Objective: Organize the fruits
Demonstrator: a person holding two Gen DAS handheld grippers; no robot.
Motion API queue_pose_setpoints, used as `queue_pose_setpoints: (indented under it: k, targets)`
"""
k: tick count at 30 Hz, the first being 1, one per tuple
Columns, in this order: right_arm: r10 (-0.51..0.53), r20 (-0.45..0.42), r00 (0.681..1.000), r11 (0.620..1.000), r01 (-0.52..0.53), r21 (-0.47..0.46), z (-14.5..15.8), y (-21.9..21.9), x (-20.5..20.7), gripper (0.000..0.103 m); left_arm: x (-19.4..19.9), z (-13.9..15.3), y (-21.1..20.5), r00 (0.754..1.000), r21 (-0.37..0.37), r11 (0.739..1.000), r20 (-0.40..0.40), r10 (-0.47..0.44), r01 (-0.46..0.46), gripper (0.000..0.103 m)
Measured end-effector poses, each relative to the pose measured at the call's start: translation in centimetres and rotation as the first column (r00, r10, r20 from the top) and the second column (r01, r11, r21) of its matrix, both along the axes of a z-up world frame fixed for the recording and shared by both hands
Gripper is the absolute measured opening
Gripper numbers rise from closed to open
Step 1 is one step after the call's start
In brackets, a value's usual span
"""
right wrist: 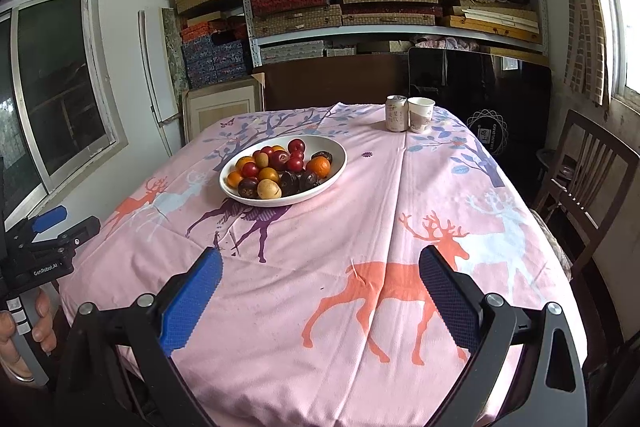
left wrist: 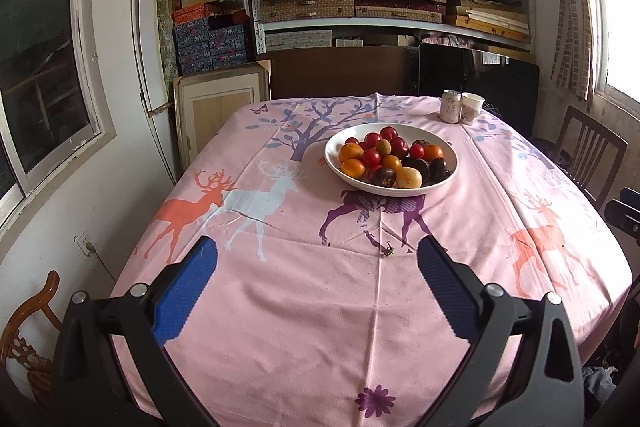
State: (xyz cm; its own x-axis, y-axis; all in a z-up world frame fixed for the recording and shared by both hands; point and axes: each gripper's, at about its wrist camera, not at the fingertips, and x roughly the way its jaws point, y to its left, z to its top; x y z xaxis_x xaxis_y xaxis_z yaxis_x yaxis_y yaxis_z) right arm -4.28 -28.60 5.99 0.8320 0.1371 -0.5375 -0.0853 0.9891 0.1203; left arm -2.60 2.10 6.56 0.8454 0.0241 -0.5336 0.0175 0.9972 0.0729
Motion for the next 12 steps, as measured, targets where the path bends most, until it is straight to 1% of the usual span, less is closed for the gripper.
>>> queue_pose_setpoints:
  k: [7,12]
  targets:
    - [0.001,0.000,1.000,1.000,-0.001,0.001,0.02,-0.01,0.04,0.099,0.50,-0.31,0.28,0.999,-0.018,1.000,-0.032,-0.006,0.005,0.098]
    - [-0.001,-0.004,1.000,1.000,0.001,0.003,-0.15,-0.12,0.02,0.099,0.63,-0.53,0.46,0.999,-0.015,1.000,-0.031,0.006,-0.007,0.098]
